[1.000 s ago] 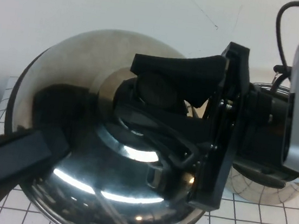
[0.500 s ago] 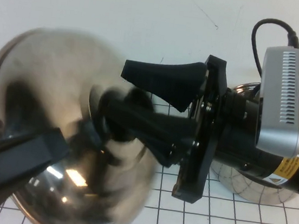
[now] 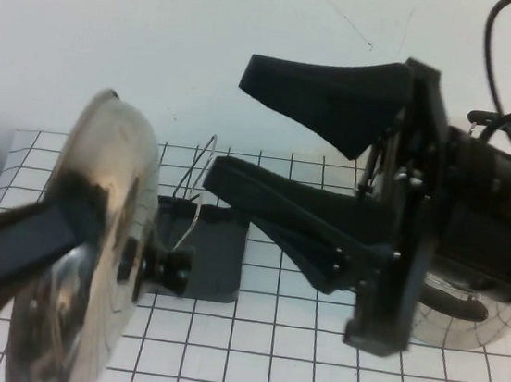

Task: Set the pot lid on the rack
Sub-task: Place the pot lid on the pot rack

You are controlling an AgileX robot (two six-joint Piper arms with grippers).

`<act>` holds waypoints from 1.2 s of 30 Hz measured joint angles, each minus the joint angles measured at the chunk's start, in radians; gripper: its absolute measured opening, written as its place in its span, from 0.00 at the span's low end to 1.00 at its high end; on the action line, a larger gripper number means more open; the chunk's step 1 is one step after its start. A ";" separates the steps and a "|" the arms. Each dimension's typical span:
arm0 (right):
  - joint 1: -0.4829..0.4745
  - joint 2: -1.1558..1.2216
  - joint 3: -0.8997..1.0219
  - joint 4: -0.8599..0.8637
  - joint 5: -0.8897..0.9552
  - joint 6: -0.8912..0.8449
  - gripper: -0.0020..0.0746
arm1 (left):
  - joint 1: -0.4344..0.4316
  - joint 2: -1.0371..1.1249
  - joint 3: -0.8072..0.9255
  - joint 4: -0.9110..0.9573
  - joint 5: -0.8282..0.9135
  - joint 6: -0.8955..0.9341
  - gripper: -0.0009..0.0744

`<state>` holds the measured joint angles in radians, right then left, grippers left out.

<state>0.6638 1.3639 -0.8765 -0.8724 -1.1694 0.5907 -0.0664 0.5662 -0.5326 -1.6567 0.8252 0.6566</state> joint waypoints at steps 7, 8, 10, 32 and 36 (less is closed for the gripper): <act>0.000 -0.130 0.000 -0.205 -0.006 0.034 0.36 | 0.000 0.173 -0.160 0.000 -0.016 0.111 0.02; 0.000 -0.145 -0.002 -0.246 -0.006 0.052 0.30 | 0.000 0.206 -0.189 0.000 -0.014 0.116 0.02; 0.000 -0.180 -0.002 -0.358 0.003 0.128 0.17 | 0.000 0.290 -0.257 -0.005 -0.002 0.126 0.02; 0.000 -0.396 -0.002 -0.787 0.137 0.648 0.03 | 0.000 0.890 -0.461 -0.007 0.019 0.303 0.02; 0.000 -0.396 -0.002 -0.814 0.150 0.675 0.03 | 0.000 0.926 -0.478 -0.007 0.009 0.310 0.02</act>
<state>0.6638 0.9677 -0.8780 -1.6861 -1.0192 1.2660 -0.0664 1.4926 -1.0103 -1.6633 0.8340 0.9668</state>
